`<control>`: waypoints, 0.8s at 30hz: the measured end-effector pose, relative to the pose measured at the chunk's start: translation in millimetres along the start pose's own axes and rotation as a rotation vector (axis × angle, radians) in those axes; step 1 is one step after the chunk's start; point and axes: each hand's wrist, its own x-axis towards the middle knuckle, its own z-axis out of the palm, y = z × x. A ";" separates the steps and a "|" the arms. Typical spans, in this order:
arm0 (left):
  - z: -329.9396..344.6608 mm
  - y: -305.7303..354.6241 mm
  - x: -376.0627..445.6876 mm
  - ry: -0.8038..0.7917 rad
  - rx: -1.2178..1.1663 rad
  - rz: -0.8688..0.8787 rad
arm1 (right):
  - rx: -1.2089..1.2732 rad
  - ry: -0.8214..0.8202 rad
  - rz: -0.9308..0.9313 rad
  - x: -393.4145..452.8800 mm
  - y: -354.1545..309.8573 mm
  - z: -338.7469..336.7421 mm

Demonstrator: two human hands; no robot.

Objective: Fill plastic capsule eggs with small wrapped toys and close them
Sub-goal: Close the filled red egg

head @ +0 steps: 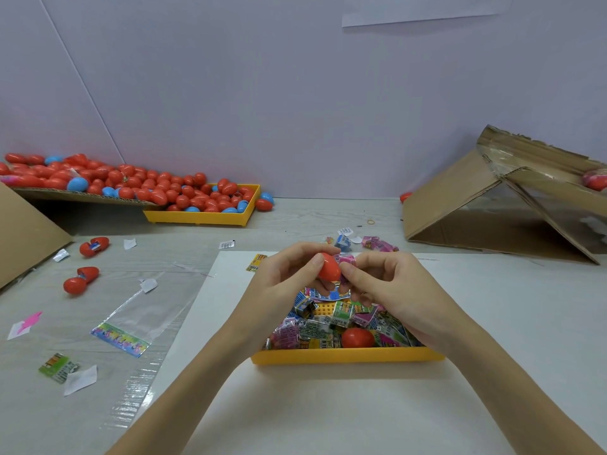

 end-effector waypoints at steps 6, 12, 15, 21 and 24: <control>-1.0 0.3 -0.4 -0.007 0.055 -0.018 | -0.059 0.001 -0.026 0.5 0.0 -1.5; -3.1 -1.4 0.3 -0.028 0.058 -0.053 | -0.185 -0.013 -0.091 0.8 0.4 -1.8; -5.5 -2.4 1.6 -0.030 -0.006 -0.095 | -0.219 -0.019 -0.125 0.7 1.1 -2.8; -6.5 -2.7 2.4 -0.026 -0.042 -0.123 | -0.286 -0.030 -0.167 1.2 0.1 -2.6; -6.4 -4.1 3.1 0.017 -0.030 -0.101 | -0.261 0.011 -0.146 2.6 0.8 -3.3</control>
